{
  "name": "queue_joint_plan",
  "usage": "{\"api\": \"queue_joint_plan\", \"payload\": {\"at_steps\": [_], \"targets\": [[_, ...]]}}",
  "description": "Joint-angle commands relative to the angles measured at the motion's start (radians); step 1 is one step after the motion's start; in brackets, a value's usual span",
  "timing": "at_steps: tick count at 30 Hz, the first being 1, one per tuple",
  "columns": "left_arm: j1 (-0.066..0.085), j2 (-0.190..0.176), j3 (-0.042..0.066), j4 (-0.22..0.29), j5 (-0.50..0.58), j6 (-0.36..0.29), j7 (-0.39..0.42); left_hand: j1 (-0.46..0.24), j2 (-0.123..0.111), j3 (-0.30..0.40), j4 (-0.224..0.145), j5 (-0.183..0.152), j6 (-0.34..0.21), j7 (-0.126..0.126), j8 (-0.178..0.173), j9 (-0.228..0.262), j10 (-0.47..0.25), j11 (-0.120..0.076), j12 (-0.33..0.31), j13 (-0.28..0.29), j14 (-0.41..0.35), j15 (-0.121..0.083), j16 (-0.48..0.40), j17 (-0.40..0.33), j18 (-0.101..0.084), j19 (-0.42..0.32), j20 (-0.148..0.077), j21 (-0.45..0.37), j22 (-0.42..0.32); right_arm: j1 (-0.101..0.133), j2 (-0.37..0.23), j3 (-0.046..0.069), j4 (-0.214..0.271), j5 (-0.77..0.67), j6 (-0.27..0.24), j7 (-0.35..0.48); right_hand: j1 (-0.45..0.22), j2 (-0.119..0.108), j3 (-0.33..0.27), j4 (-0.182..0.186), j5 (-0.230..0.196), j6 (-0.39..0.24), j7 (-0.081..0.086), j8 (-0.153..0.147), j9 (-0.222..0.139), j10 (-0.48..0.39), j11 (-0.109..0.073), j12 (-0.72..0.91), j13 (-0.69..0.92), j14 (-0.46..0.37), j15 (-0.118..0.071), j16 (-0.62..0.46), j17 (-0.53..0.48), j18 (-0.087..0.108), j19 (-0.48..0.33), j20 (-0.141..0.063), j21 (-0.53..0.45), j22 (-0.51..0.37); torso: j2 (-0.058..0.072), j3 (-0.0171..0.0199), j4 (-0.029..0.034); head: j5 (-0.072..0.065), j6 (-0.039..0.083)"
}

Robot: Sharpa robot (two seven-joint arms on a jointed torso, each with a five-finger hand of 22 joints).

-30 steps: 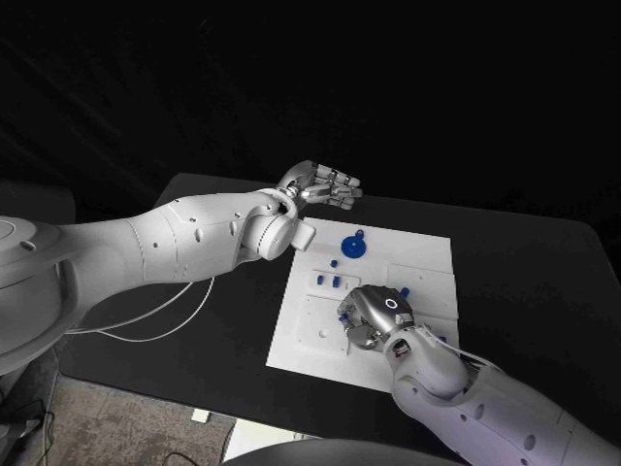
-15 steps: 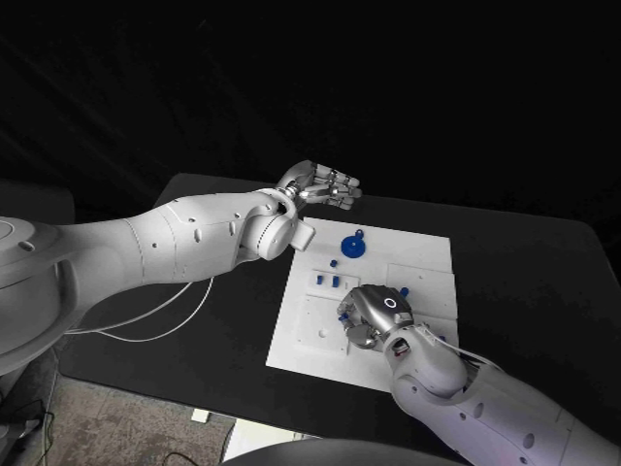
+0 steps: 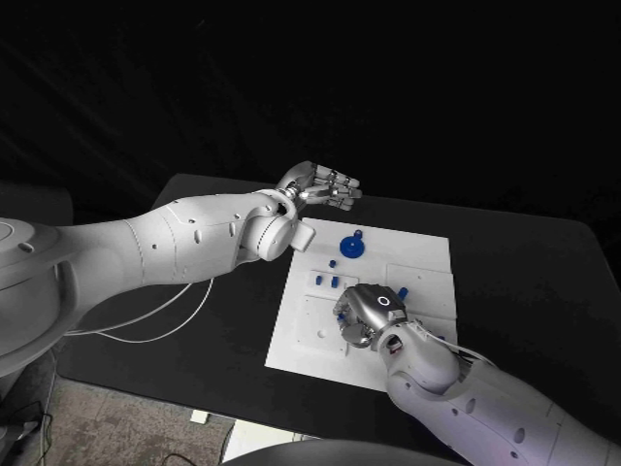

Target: Assemble the parts on the task board

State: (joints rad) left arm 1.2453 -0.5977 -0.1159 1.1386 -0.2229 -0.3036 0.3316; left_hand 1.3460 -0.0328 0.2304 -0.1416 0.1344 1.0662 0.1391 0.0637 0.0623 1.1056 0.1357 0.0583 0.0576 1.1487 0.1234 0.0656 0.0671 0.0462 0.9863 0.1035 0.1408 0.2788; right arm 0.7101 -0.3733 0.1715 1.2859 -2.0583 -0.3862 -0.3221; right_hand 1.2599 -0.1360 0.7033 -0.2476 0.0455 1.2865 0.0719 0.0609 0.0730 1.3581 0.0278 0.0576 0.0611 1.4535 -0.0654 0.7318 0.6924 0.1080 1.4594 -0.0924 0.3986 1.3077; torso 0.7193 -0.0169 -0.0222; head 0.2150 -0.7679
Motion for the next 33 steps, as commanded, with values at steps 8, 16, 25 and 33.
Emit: {"api": "queue_joint_plan", "payload": {"at_steps": [8, 16, 25, 33], "targets": [[0.001, 0.003, 0.001, 0.0, -0.004, 0.013, 0.002, 0.0, 0.008, -0.007, -0.001, -0.004, -0.001, -0.002, 0.0, 0.0, -0.008, -0.001, 0.003, 0.0, -0.007, 0.0, -0.002, 0.0, 0.02, -0.004, 0.001, 0.004, -0.001, 0.002, 0.011, -0.004, -0.005, -0.013, 0.06, -0.004, 0.002, 0.013, -0.005, -0.004, 0.003, 0.004, 0.003, 0.003, 0.001, 0.009, -0.005, 0.002, 0.001, -0.002, -0.006, 0.002, -0.001, 0.014, 0.029, -0.002, -0.013, 0.033, 0.0, 0.0011, 0.0001, -0.001, 0.0], [0.001, 0.002, 0.001, 0.001, -0.004, 0.013, -0.002, -0.001, 0.009, -0.01, 0.0, -0.004, -0.002, -0.002, 0.0, 0.0, -0.01, 0.0, 0.004, 0.0, -0.009, 0.001, -0.002, 0.0, 0.02, -0.005, 0.002, 0.005, -0.004, 0.003, 0.007, -0.005, -0.01, 0.023, 0.069, 0.007, -0.034, -0.008, -0.031, 0.02, 0.072, -0.069, 0.022, 0.001, -0.008, -0.065, 0.016, 0.001, -0.001, -0.002, 0.008, -0.001, -0.009, 0.024, 0.031, 0.011, -0.058, 0.017, 0.0, 0.0013, -0.0013, -0.001, 0.0], [0.001, -0.001, 0.001, 0.002, -0.004, 0.013, -0.006, 0.001, 0.008, -0.011, 0.001, -0.005, -0.003, -0.002, 0.0, 0.0, -0.011, 0.0, 0.003, 0.0, -0.011, 0.001, -0.002, 0.0, 0.021, -0.005, 0.002, 0.005, -0.006, 0.004, 0.0, -0.005, 0.0, 0.058, -0.002, 0.026, -0.029, -0.065, -0.219, 0.049, 0.103, -0.169, 0.042, 0.002, -0.01, -0.239, 0.06, 0.003, -0.001, -0.005, 0.04, -0.019, -0.049, 0.06, 0.039, 0.048, -0.187, -0.064, 0.001, 0.003, 0.0003, -0.004, 0.005], [0.001, -0.004, 0.001, 0.002, -0.005, 0.014, -0.011, 0.001, 0.008, -0.011, 0.001, -0.005, -0.003, -0.002, 0.0, 0.0, -0.011, 0.0, 0.003, 0.0, -0.011, 0.001, -0.002, 0.0, 0.021, -0.005, 0.002, 0.005, -0.006, 0.004, -0.028, -0.003, 0.055, 0.07, -0.049, -0.009, 0.038, -0.077, -0.382, 0.119, 0.125, -0.206, 0.037, 0.001, -0.011, -0.306, 0.075, 0.001, -0.003, -0.004, 0.052, -0.023, -0.102, 0.072, 0.047, 0.063, -0.204, -0.15, 0.0, 0.0024, -0.0012, -0.008, 0.008]]}}
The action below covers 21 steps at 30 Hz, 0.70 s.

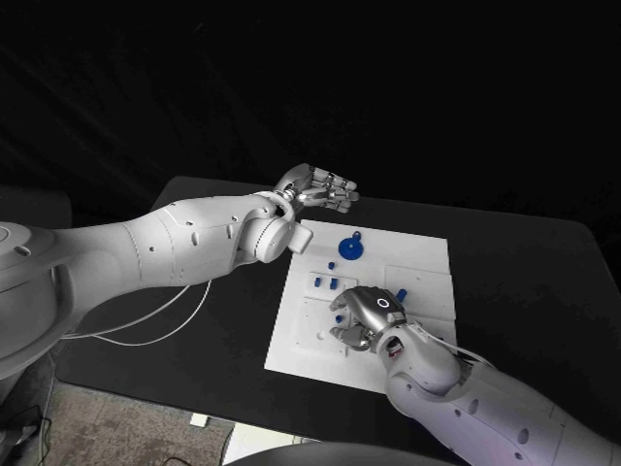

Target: Assemble the parts on the task board

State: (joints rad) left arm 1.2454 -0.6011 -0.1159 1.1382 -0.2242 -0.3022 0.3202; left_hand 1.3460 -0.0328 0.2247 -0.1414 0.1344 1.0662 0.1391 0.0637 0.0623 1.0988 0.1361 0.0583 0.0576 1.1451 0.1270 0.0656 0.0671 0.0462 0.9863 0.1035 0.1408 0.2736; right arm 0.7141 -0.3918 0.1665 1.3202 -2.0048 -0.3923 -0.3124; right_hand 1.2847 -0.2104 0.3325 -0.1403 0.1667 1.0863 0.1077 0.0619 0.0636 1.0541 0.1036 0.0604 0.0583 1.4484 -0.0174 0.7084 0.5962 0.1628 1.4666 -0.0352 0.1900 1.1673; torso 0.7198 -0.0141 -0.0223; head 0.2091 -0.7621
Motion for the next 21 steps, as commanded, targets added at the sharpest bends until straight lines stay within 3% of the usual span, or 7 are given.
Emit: {"api": "queue_joint_plan", "payload": {"at_steps": [1, 7, 11, 13, 16, 18, 21], "targets": [[0.001, -0.001, 0.001, 0.002, -0.004, 0.013, -0.001, 0.001, 0.008, -0.005, 0.0, -0.005, -0.003, -0.002, 0.0, 0.0, -0.004, 0.0, 0.003, 0.0, -0.007, -0.003, -0.002, 0.0, 0.021, -0.005, 0.002, 0.005, -0.001, 0.0, -0.02, 0.006, 0.035, 0.02, -0.049, -0.027, 0.015, -0.007, -0.016, 0.023, -0.001, -0.006, 0.002, 0.0, -0.001, 0.0, -0.002, -0.002, 0.0, 0.001, 0.003, 0.002, -0.011, 0.016, 0.039, 0.006, 0.009, -0.02, -0.001, -0.0005, -0.0021, -0.003, 0.002], [0.001, -0.005, 0.001, 0.003, -0.005, 0.012, -0.001, 0.001, 0.008, -0.005, 0.0, -0.005, -0.003, -0.002, 0.0, 0.0, -0.004, 0.0, 0.003, 0.0, -0.007, -0.003, -0.002, 0.0, 0.021, -0.005, 0.002, 0.005, -0.001, 0.0, -0.061, 0.04, 0.097, 0.036, -0.061, -0.04, 0.021, -0.013, -0.005, 0.042, -0.011, 0.0, 0.006, 0.0, -0.002, 0.006, -0.003, -0.002, 0.0, 0.001, 0.002, 0.007, -0.021, 0.015, 0.038, 0.005, 0.022, -0.045, -0.001, -0.0005, -0.0013, -0.008, 0.008], [0.001, -0.007, 0.001, 0.004, -0.005, 0.012, 0.0, 0.001, 0.008, -0.005, 0.0, -0.005, -0.003, -0.002, 0.0, 0.0, -0.004, 0.0, 0.003, 0.0, -0.007, -0.003, -0.002, 0.0, 0.021, -0.005, 0.002, 0.006, -0.001, 0.0, -0.1, 0.087, 0.147, 0.049, -0.025, -0.047, 0.016, -0.003, 0.07, 0.018, -0.039, 0.013, 0.009, 0.0, -0.002, 0.094, -0.022, -0.004, 0.0, 0.004, -0.011, 0.015, -0.018, 0.009, 0.037, -0.007, 0.039, -0.044, 0.0, -0.0003, -0.0008, -0.014, 0.011], [0.001, -0.009, 0.001, 0.005, -0.007, 0.009, 0.001, 0.003, 0.009, -0.007, 0.003, -0.004, -0.004, -0.001, 0.0, 0.0, -0.005, 0.0, 0.003, 0.0, -0.008, -0.002, -0.002, 0.0, 0.021, -0.006, 0.003, 0.006, -0.008, 0.0, -0.123, 0.115, 0.167, 0.056, 0.009, -0.05, -0.011, -0.017, 0.156, -0.012, -0.055, 0.012, 0.009, -0.001, -0.002, 0.118, -0.026, -0.003, 0.001, -0.002, -0.014, 0.024, -0.006, 0.0, 0.029, -0.013, 0.053, -0.026, -0.001, -0.0004, -0.0018, -0.017, 0.013], [0.001, -0.011, 0.001, 0.004, -0.01, 0.006, 0.003, 0.003, 0.008, -0.007, 0.002, -0.003, -0.004, -0.001, 0.0, 0.0, -0.005, 0.0, 0.004, 0.0, -0.012, -0.001, -0.003, -0.001, 0.019, -0.009, 0.004, 0.004, -0.01, 0.003, -0.157, 0.149, 0.184, 0.061, 0.044, -0.049, -0.021, -0.023, 0.199, -0.028, -0.061, 0.01, 0.008, 0.0, -0.001, 0.135, -0.029, -0.002, 0.001, -0.006, -0.016, 0.028, 0.001, -0.005, 0.018, -0.016, 0.062, -0.005, -0.001, -0.0011, -0.0013, -0.021, 0.018], [0.001, -0.014, 0.001, 0.004, -0.011, 0.004, 0.004, 0.003, 0.008, -0.006, 0.002, -0.003, -0.004, -0.002, 0.0, 0.0, -0.005, 0.0, 0.004, 0.0, -0.015, 0.0, -0.002, 0.0, 0.018, -0.014, 0.006, 0.001, -0.013, 0.01, -0.181, 0.166, 0.191, 0.063, 0.048, -0.043, -0.023, -0.026, 0.199, -0.035, -0.063, 0.003, 0.007, 0.0, -0.001, 0.126, -0.027, -0.001, 0.001, -0.012, -0.014, 0.027, 0.004, -0.005, 0.009, -0.015, 0.063, 0.006, -0.001, -0.0011, -0.001, -0.026, 0.019], [0.001, -0.018, 0.001, 0.004, -0.012, 0.005, 0.005, 0.002, 0.008, -0.006, 0.002, -0.003, -0.003, -0.002, 0.0, 0.0, -0.005, 0.0, 0.004, 0.0, -0.016, 0.0, -0.003, 0.0, 0.017, -0.015, 0.006, 0.0, -0.015, 0.025, -0.219, 0.181, 0.192, 0.055, 0.053, -0.037, -0.009, -0.024, 0.16, -0.043, -0.074, -0.018, -0.004, 0.0, -0.001, 0.097, -0.023, -0.001, 0.002, -0.017, -0.011, 0.025, 0.004, -0.003, 0.002, -0.01, 0.06, 0.018, -0.001, -0.0003, -0.0021, -0.031, 0.021]]}}
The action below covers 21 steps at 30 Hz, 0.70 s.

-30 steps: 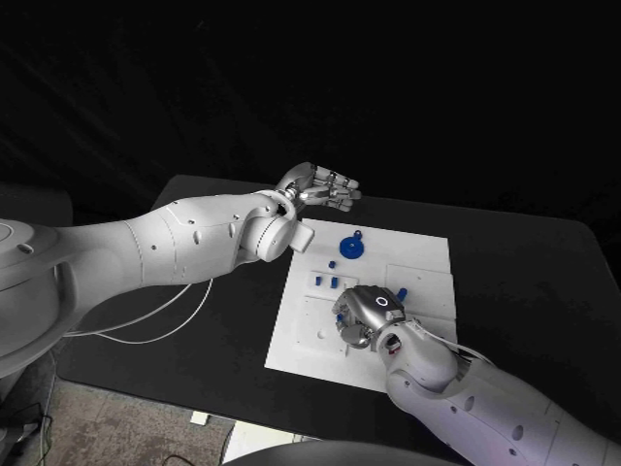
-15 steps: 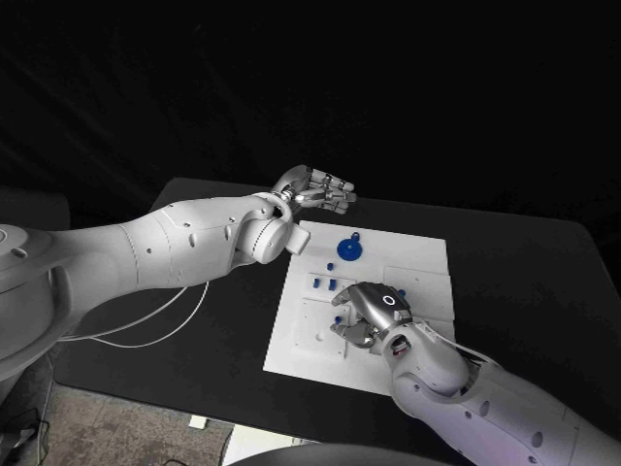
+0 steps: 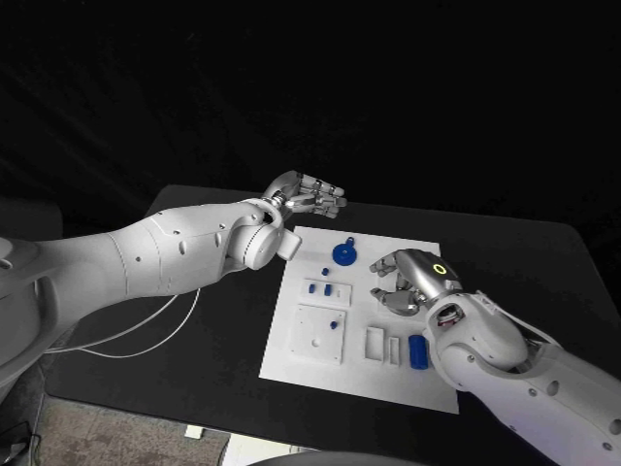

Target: Assemble the parts on the task board

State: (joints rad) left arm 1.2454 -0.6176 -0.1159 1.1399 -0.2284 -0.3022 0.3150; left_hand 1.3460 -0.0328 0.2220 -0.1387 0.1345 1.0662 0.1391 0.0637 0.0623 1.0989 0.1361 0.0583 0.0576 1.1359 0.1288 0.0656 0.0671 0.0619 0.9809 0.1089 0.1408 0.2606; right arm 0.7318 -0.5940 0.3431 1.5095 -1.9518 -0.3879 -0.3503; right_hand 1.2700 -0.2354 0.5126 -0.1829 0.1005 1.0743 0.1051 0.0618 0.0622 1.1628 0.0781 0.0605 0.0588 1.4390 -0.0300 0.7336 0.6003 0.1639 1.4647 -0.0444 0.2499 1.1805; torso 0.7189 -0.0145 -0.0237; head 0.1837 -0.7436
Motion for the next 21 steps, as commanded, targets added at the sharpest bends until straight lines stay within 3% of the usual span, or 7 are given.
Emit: {"api": "queue_joint_plan", "payload": {"at_steps": [1, 6, 12, 21], "targets": [[0.001, -0.002, 0.001, 0.002, -0.008, 0.006, 0.01, 0.002, 0.008, -0.003, 0.0, -0.004, -0.003, -0.002, 0.0, 0.0, -0.005, 0.0, 0.003, 0.0, -0.007, -0.002, -0.003, 0.0, 0.001, -0.01, 0.001, 0.0, -0.002, 0.012, -0.025, 0.007, -0.001, -0.001, 0.051, 0.002, 0.007, 0.001, -0.024, 0.0, -0.014, -0.006, -0.004, 0.0, 0.0, -0.016, 0.003, -0.001, 0.001, -0.009, 0.002, -0.001, 0.0, -0.005, 0.003, -0.001, -0.001, 0.005, 0.0, 0.0002, -0.0013, -0.005, 0.003], [0.001, -0.004, 0.001, 0.001, -0.008, 0.01, 0.014, 0.001, 0.009, 0.003, -0.001, -0.003, -0.006, -0.001, 0.0, 0.0, 0.003, -0.002, 0.003, 0.0, -0.004, -0.003, -0.003, -0.001, -0.002, -0.011, 0.0, -0.004, -0.009, 0.023, -0.046, 0.012, -0.032, -0.013, 0.055, 0.011, 0.023, 0.0, -0.056, 0.008, -0.025, -0.018, -0.005, 0.001, 0.0, -0.06, 0.012, -0.001, 0.001, -0.01, 0.008, -0.004, -0.005, -0.003, 0.004, 0.004, -0.013, 0.003, 0.0, -0.0004, -0.001, -0.007, 0.004], [0.001, -0.003, 0.001, -0.001, -0.012, 0.011, 0.013, 0.001, 0.01, 0.007, -0.002, -0.001, -0.008, -0.001, 0.0, 0.0, 0.007, -0.003, 0.004, 0.0, -0.002, -0.004, -0.002, -0.001, -0.003, -0.011, -0.001, -0.005, -0.011, 0.028, -0.041, 0.01, -0.075, -0.015, 0.083, 0.026, 0.047, -0.002, -0.095, 0.036, -0.046, -0.044, -0.012, 0.0, 0.0, -0.096, 0.021, -0.001, 0.0, -0.008, 0.014, -0.006, -0.013, 0.005, 0.016, 0.012, -0.03, -0.011, 0.0, 0.0004, 0.0014, -0.009, 0.005], [0.001, -0.001, 0.001, -0.003, -0.023, 0.01, 0.012, -0.001, 0.01, 0.012, -0.001, -0.001, -0.008, -0.001, 0.0, 0.0, 0.013, -0.005, 0.003, 0.0, 0.004, -0.006, -0.002, -0.001, -0.004, -0.009, -0.003, -0.004, -0.013, 0.042, -0.016, -0.022, -0.132, -0.011, 0.178, 0.04, 0.048, 0.002, -0.141, 0.054, -0.043, -0.038, -0.013, 0.0, 0.0, -0.1, 0.021, -0.001, 0.0, -0.014, 0.016, -0.004, -0.018, 0.004, 0.017, 0.014, -0.048, -0.022, 0.0, -0.0015, 0.0015, -0.009, 0.003]]}}
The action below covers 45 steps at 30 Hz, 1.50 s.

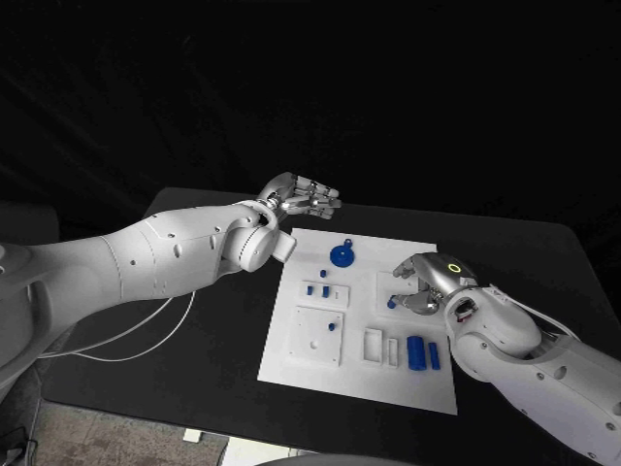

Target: Assemble the parts on the task board

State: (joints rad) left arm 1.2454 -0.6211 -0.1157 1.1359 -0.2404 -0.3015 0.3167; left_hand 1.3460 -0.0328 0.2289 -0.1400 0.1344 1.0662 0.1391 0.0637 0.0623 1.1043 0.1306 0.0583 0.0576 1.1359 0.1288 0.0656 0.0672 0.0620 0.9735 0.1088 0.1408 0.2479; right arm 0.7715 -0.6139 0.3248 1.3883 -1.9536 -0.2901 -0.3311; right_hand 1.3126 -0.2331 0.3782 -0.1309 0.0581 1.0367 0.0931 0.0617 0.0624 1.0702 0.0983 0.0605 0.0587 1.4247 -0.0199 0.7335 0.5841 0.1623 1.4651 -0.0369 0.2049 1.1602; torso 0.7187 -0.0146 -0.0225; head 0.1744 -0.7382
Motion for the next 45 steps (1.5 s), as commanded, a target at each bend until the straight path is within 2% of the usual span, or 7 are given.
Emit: {"api": "queue_joint_plan", "payload": {"at_steps": [1, 11, 19, 24, 32, 36, 45], "targets": [[0.001, 0.002, 0.001, 0.001, -0.011, 0.009, 0.01, -0.001, 0.01, 0.005, 0.001, -0.001, -0.008, -0.001, 0.0, 0.0, 0.007, 0.0, 0.003, 0.0, 0.004, -0.006, -0.002, -0.001, -0.004, -0.001, -0.003, -0.004, -0.001, 0.003, 0.006, -0.007, -0.016, -0.009, 0.086, 0.022, 0.006, 0.001, -0.008, 0.002, 0.0, 0.0, -0.001, 0.001, 0.0, -0.006, 0.001, -0.001, 0.0, 0.0, 0.006, -0.004, -0.002, 0.006, 0.017, 0.007, -0.004, -0.002, 0.0, -0.0017, 0.0008, 0.0, -0.003], [0.001, 0.002, 0.001, 0.001, -0.012, 0.009, 0.01, -0.001, 0.01, 0.005, 0.001, -0.001, -0.008, -0.001, 0.0, 0.0, 0.007, 0.0, 0.003, 0.0, 0.004, -0.006, -0.002, -0.001, -0.004, -0.001, -0.003, -0.004, -0.001, 0.006, 0.027, -0.032, -0.042, 0.001, 0.127, 0.036, -0.006, 0.022, 0.014, -0.02, 0.005, 0.014, 0.004, 0.0, 0.0, 0.045, -0.01, -0.003, 0.0, 0.002, -0.002, 0.001, 0.0, -0.001, 0.022, -0.001, -0.005, 0.002, 0.0, -0.0007, -0.0002, 0.003, -0.005], [0.001, 0.002, 0.001, 0.001, -0.012, 0.009, 0.01, -0.002, 0.007, 0.011, 0.002, -0.001, -0.008, -0.001, 0.0, 0.0, 0.007, 0.001, 0.003, 0.0, 0.003, -0.006, -0.003, -0.001, -0.006, 0.0, -0.004, -0.003, -0.005, 0.006, 0.034, -0.042, -0.05, 0.001, 0.118, 0.044, -0.047, 0.031, 0.185, -0.063, -0.005, 0.058, 0.011, 0.0, 0.0, 0.12, -0.026, -0.003, -0.001, 0.006, -0.015, 0.013, 0.013, -0.01, 0.024, -0.015, 0.014, 0.038, 0.0, -0.0003, -0.0011, 0.003, -0.006], [0.001, 0.003, 0.001, 0.001, -0.011, 0.01, 0.01, -0.002, 0.007, 0.011, 0.002, -0.001, -0.008, -0.001, 0.0, 0.0, 0.007, 0.001, 0.003, 0.0, 0.003, -0.006, -0.003, -0.001, -0.006, 0.0, -0.004, -0.003, -0.005, 0.007, 0.04, -0.045, -0.052, 0.001, 0.099, 0.052, -0.047, 0.057, 0.236, -0.059, -0.009, 0.102, 0.016, 0.009, 0.003, 0.173, -0.039, 0.001, 0.001, 0.011, -0.02, 0.019, 0.019, -0.015, 0.026, -0.022, 0.022, 0.051, 0.001, 0.0001, -0.0003, 0.003, -0.006], [0.001, 0.003, 0.001, 0.001, -0.011, 0.011, 0.009, -0.003, 0.007, 0.012, 0.004, -0.002, -0.008, -0.001, 0.0, 0.0, 0.006, 0.001, 0.003, 0.0, 0.003, -0.005, -0.003, -0.001, -0.005, 0.001, -0.004, -0.002, -0.008, 0.007, 0.046, -0.047, -0.052, -0.006, 0.03, 0.04, -0.037, 0.104, 0.267, -0.059, -0.01, 0.205, -0.008, 0.017, 0.012, 0.281, -0.074, 0.005, 0.005, 0.018, -0.039, 0.025, 0.028, -0.032, 0.032, -0.038, 0.069, 0.085, 0.001, -0.0005, -0.001, 0.003, -0.005], [0.001, 0.003, 0.001, 0.0, -0.011, 0.012, 0.008, -0.003, 0.007, 0.012, 0.004, -0.002, -0.008, -0.001, 0.0, 0.0, 0.006, 0.001, 0.003, 0.0, 0.003, -0.005, -0.003, -0.001, -0.005, 0.001, -0.004, -0.002, -0.008, 0.007, 0.049, -0.048, -0.05, -0.008, -0.011, 0.013, -0.053, 0.11, 0.277, -0.074, -0.01, 0.229, -0.014, 0.003, 0.01, 0.3, -0.08, 0.0, 0.004, 0.021, -0.051, 0.022, 0.04, -0.06, 0.032, -0.059, 0.1, 0.111, 0.0, -0.0001, -0.0002, 0.003, -0.005], [0.001, 0.002, 0.001, -0.002, -0.011, 0.014, 0.007, -0.003, 0.007, 0.012, 0.004, -0.002, -0.007, -0.001, 0.0, 0.0, 0.004, 0.002, 0.003, 0.0, 0.001, -0.005, -0.003, -0.001, -0.004, 0.002, -0.003, -0.002, -0.009, 0.006, 0.05, -0.048, -0.043, -0.013, -0.058, -0.007, -0.061, 0.11, 0.293, -0.086, -0.01, 0.242, -0.018, 0.003, 0.011, 0.313, -0.084, 0.0, 0.004, 0.024, -0.054, 0.02, 0.05, -0.063, 0.035, -0.062, 0.122, 0.129, 0.001, -0.0003, -0.0001, 0.004, -0.006]]}}
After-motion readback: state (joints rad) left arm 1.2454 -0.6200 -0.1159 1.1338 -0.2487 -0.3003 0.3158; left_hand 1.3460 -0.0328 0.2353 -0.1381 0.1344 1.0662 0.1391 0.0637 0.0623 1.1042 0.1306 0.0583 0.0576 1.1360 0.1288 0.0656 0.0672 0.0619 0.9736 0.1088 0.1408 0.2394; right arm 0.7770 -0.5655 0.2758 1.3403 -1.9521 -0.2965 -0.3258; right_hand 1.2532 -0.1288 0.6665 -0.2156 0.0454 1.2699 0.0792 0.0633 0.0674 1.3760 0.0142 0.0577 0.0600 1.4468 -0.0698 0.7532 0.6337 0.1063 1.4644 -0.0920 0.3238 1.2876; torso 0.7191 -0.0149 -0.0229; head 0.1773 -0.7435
